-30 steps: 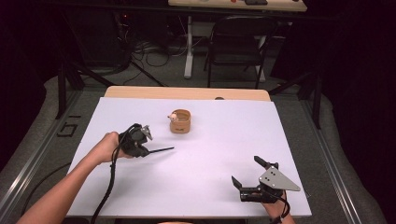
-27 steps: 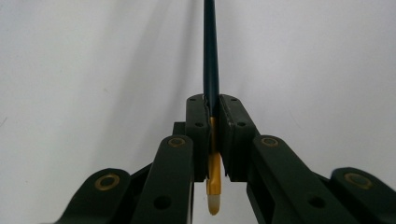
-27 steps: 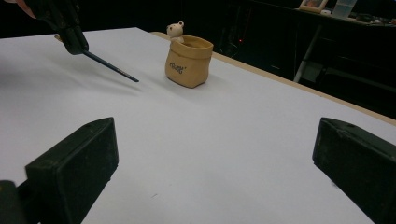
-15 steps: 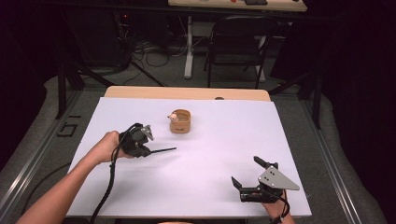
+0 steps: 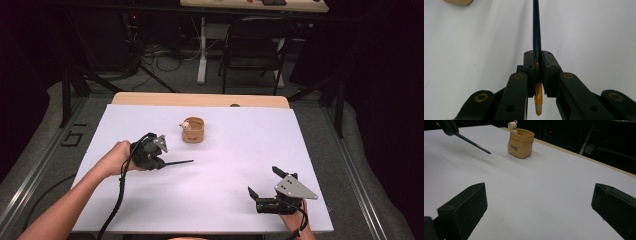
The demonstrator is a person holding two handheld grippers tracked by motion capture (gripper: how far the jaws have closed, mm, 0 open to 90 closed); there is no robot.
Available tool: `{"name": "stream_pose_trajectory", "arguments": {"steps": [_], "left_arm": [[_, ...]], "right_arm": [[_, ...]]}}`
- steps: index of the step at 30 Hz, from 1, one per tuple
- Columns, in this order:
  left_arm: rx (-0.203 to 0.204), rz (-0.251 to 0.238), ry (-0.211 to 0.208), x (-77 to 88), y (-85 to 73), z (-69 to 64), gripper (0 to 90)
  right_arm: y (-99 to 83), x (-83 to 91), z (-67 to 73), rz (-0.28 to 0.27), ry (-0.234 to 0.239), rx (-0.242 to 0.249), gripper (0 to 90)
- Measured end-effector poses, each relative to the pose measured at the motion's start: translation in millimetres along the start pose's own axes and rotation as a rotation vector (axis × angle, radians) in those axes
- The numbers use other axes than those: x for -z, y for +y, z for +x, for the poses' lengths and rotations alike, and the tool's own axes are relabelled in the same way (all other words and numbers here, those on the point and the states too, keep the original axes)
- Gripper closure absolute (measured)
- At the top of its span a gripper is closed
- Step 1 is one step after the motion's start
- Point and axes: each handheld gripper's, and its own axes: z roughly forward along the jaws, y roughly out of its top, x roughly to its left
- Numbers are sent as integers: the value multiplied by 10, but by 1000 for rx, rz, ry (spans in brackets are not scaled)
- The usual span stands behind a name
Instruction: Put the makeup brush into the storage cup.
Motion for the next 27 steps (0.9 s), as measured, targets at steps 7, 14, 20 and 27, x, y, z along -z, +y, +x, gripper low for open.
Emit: {"name": "stream_pose_trajectory", "arguments": {"steps": [7, 14, 20, 27], "left_arm": [[-19, -2, -13, -16, 68, -22, 831], [-33, -5, -27, -35, 121, -48, 831], [-45, -7, -28, -21, 156, -75, 831], [-53, -18, -41, -10, 188, -112, 831]], "right_arm": [[57, -109, 51, 78, 6, 53, 2], [132, -259, 111, 122, 64, 101, 0], [253, -346, 115, 116, 102, 111, 0], [316, -471, 114, 119, 150, 133, 0]]}}
